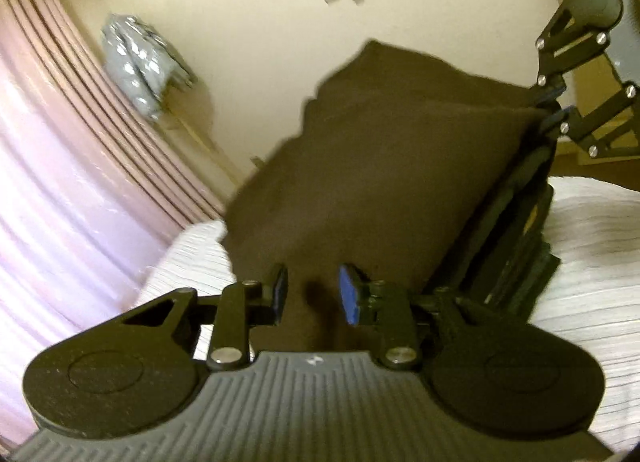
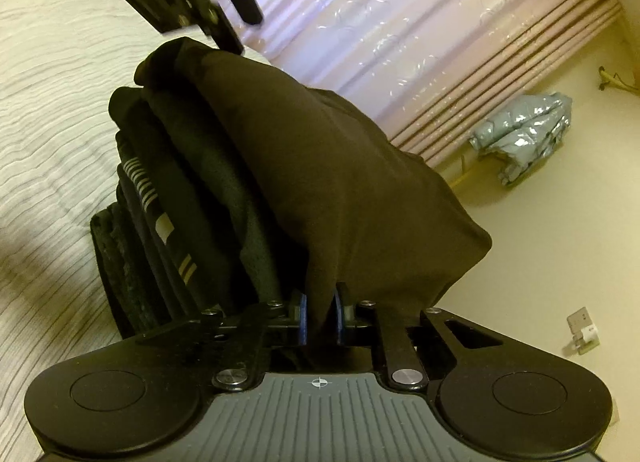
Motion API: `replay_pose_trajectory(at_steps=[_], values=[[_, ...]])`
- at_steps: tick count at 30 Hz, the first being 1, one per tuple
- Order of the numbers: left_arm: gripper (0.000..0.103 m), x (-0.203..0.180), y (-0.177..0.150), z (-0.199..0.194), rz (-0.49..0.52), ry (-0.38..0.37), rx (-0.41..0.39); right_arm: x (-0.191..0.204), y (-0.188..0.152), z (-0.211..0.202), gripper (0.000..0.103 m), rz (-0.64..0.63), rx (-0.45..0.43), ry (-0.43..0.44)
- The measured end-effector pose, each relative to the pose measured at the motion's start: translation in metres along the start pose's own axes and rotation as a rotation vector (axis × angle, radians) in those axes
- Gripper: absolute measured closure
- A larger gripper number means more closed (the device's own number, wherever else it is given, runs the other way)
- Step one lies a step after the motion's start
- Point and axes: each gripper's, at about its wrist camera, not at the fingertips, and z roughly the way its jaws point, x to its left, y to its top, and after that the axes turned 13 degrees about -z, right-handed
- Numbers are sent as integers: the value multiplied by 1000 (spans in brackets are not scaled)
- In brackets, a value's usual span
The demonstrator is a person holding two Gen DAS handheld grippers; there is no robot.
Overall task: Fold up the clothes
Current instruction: 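Lower the sweater onto the stack top with both grippers and open them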
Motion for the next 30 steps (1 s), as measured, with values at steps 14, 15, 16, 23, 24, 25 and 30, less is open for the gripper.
replay_pose_trajectory(at_steps=[14, 15, 16, 23, 24, 25, 30], values=[[90, 6, -10, 7, -2, 5, 33, -1, 5, 2, 91, -1, -13, -46], [90, 7, -8, 8, -3, 6, 33, -4, 7, 3, 91, 1, -13, -56], [90, 8, -4, 8, -1, 7, 31, -5, 8, 3, 91, 6, -11, -61], [73, 11, -3, -3, -48, 20, 2, 3, 7, -10, 91, 5, 10, -92], [66, 12, -4, -6, -61, 26, -4, 4, 7, -13, 91, 10, 12, -95], [63, 13, -4, -8, -74, 31, -9, 4, 6, -15, 90, 15, 13, -99], [56, 17, -8, -30, -166, 55, -38, 9, 3, -30, 67, 65, 28, -120]])
